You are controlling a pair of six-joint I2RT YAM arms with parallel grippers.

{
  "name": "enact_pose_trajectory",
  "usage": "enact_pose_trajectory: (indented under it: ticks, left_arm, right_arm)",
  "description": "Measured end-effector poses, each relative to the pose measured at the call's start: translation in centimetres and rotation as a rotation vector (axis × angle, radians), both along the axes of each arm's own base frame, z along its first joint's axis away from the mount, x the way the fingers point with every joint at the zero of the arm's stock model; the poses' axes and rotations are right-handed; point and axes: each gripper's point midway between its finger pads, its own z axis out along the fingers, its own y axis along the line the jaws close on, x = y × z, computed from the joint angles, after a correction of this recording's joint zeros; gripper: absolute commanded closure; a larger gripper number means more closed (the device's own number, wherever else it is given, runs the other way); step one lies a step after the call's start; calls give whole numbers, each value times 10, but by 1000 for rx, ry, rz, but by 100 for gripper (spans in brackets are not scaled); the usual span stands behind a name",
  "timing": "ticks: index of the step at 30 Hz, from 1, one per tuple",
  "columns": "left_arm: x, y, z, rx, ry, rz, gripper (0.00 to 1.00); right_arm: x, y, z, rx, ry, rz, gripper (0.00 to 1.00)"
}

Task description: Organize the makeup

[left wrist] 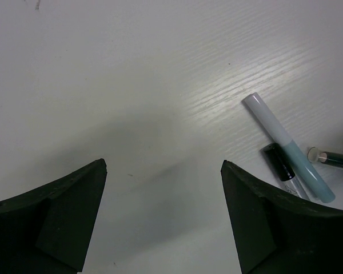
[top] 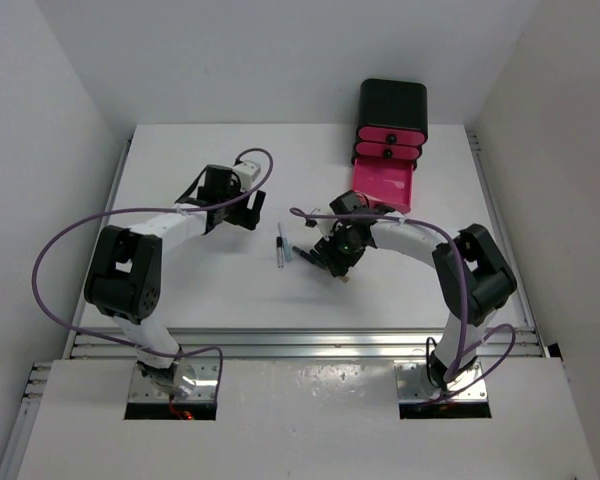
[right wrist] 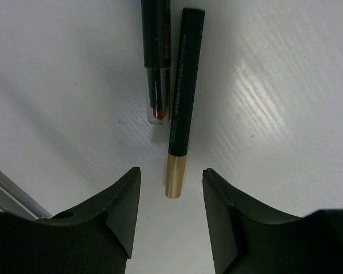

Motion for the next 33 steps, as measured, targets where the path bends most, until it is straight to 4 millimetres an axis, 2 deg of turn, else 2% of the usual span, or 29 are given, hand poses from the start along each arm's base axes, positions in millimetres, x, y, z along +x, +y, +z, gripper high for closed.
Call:
enact_pose_trajectory:
  ticks: [5, 9, 12, 14, 18, 21, 28, 30, 33]
  left_arm:
    - [-1, -3, 5, -4, -14, -6, 13]
    - [-2, -1, 6, -1, -15, -2, 13]
    - [-2, -1, 6, 0, -16, -1, 13]
    - [-2, -1, 5, 0, -16, -1, 13]
    - [-2, -1, 6, 2, -17, 0, 13]
    - [-2, 0, 6, 3, -18, 2, 13]
    - [-2, 1, 11, 4, -31, 6, 13]
    - [-1, 1, 11, 5, -32, 8, 13]
    - [-1, 2, 11, 7, -32, 11, 13]
  right_arm:
    - [-14, -6, -9, -17, 45, -17, 52]
    - [-20, -13, -17, -42, 57, -39, 63]
    - [-15, -17, -22, -75, 40, -72, 71]
    - [-10, -23, -29, -107, 31, -107, 74]
    - [2, -28, -29, -110, 16, -185, 84]
    - [10, -34, -28, -124, 4, -227, 100]
    - [31, -41, -23, -164, -44, -171, 100]
    - [45, -43, -14, -174, -89, -128, 100]
    - [75, -46, 6, -159, -184, -91, 100]
